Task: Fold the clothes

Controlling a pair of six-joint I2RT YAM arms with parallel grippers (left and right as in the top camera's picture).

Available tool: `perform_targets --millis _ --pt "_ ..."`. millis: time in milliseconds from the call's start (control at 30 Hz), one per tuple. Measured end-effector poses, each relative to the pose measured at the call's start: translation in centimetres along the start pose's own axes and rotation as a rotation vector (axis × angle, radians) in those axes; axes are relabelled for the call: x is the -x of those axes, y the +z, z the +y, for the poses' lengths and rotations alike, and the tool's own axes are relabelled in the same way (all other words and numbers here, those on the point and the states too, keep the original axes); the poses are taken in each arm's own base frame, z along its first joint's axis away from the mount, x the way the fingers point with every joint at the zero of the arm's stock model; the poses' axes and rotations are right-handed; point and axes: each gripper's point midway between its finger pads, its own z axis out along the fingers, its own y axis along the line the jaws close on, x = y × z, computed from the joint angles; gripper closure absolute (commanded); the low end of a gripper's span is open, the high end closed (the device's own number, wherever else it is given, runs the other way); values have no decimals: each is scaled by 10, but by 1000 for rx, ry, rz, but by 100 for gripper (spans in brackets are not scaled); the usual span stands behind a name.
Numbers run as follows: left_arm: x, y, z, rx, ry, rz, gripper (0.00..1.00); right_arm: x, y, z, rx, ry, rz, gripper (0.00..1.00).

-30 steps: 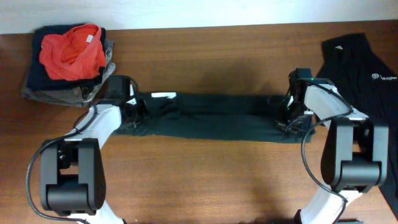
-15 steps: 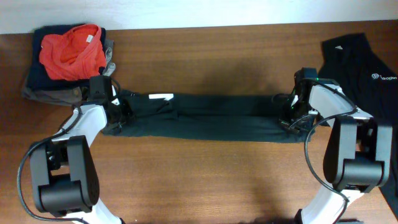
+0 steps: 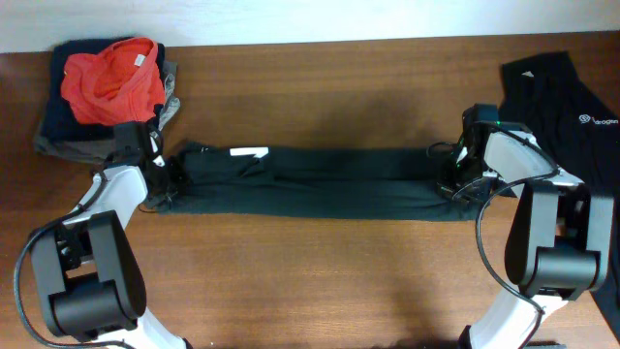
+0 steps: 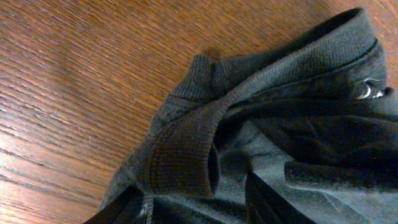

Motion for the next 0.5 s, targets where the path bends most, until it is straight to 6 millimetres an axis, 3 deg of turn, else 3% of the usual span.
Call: perform_targets --millis 200,300,367,467,500 --pt "-2 -5 6 8 -17 24 51 1 -20 -17 -87 18 61 96" --pt "-1 -17 7 17 -21 18 51 15 -52 -15 -98 21 42 96" --pt "7 -35 4 12 -18 -20 52 23 -75 -13 -99 13 24 94" --pt "25 -74 -5 -19 -4 -118 39 25 -111 -12 -104 -15 20 78" --pt "30 -90 -9 -28 -1 -154 34 23 -122 -13 -107 -32 26 66"
